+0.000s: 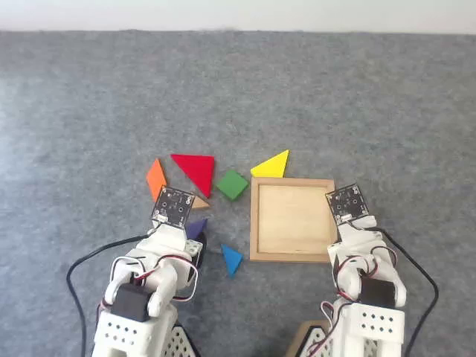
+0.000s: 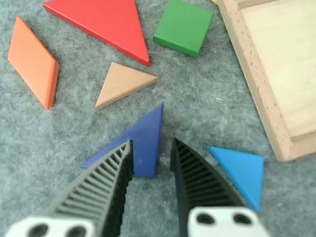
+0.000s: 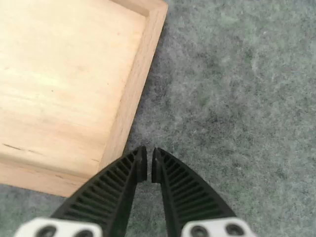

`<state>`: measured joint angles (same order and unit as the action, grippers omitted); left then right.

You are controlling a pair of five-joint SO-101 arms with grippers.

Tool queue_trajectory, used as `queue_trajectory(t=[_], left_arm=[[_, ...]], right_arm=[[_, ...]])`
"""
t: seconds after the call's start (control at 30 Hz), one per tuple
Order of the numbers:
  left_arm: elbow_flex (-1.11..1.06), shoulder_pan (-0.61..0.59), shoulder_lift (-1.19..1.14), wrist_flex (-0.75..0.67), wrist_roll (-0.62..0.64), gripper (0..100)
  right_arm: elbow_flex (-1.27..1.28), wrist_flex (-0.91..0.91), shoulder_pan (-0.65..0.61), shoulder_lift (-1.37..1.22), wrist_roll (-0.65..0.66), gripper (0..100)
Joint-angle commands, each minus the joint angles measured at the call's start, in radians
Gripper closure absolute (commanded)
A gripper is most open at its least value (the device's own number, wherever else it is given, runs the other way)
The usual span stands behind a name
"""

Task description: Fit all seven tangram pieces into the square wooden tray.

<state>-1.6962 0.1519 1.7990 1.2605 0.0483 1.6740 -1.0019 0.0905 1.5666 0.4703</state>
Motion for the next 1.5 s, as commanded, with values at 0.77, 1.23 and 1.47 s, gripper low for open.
queue_trajectory(t=[0.77, 1.23, 1.47], left_arm=[[0.013, -0.003, 0.017, 0.002, 0.005, 87], [0.015, 0.04, 0.017, 0.002, 0.005, 87], [0.015, 0.064, 0.017, 0.002, 0.005, 87]], right_arm=[[0.017, 0.019, 0.001, 0.012, -0.003, 95.9], [0.017, 0.019, 0.001, 0.012, -0.003, 95.9], [0.017, 0.019, 0.001, 0.012, -0.003, 95.9]])
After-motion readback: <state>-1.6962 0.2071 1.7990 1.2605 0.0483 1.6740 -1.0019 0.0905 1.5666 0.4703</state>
